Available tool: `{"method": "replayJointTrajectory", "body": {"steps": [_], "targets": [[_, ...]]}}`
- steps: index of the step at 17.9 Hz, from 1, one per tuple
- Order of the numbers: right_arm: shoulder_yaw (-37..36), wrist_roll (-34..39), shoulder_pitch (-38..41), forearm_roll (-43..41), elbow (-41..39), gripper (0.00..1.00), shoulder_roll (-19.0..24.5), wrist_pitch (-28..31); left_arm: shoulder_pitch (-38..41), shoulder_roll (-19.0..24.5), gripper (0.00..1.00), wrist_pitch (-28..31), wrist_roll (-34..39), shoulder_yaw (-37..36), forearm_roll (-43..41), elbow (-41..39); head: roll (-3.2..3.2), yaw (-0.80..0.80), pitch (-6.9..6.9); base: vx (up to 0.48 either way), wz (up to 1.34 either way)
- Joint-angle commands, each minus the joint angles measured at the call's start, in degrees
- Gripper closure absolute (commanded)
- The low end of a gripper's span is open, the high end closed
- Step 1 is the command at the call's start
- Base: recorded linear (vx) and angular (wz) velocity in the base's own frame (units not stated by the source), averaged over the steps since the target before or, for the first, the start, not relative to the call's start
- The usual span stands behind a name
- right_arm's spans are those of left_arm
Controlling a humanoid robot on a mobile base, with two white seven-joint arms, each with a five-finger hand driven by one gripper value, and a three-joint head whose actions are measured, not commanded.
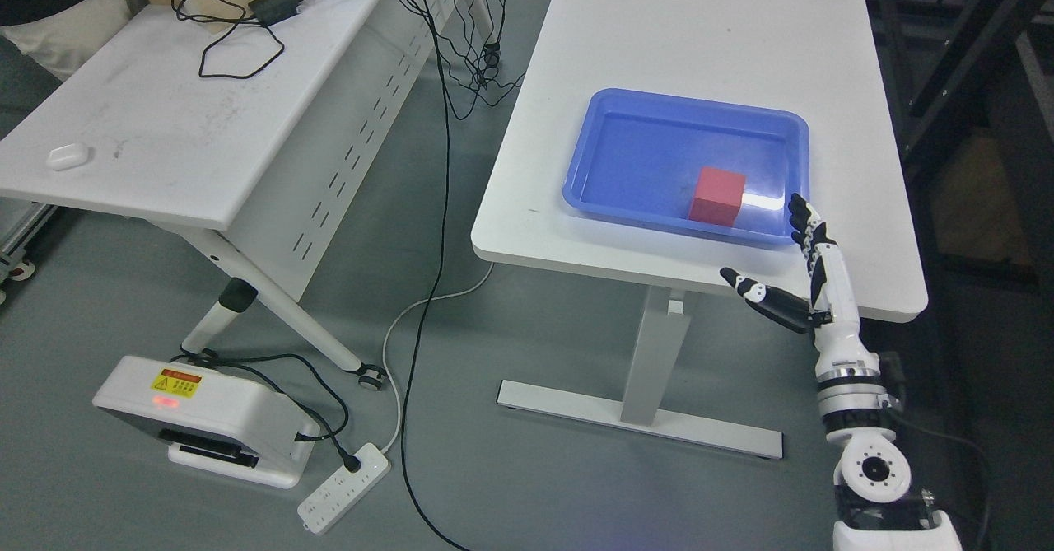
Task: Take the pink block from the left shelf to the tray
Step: 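Open the right hand and withdraw it from the blue tray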
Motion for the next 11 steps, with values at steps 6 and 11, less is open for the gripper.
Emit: {"method": "replayJointTrajectory", "body": {"steps": [6,11], "targets": [[-0.8,-0.2,1.1,-0.9,0.1,0.00,-1.0,0.4,0.3,1.0,0.00,0.0,0.0,0.1,-0.1,0.0,0.00,0.00,0.00,-0.148,-0.11],[-0.8,-0.2,1.1,-0.9,0.1,0.00,-1.0,0.4,0.3,1.0,0.00,0.0,0.0,0.0,-0.1,0.0,0.00,0.00,0.00,-0.066,-0.15]]}}
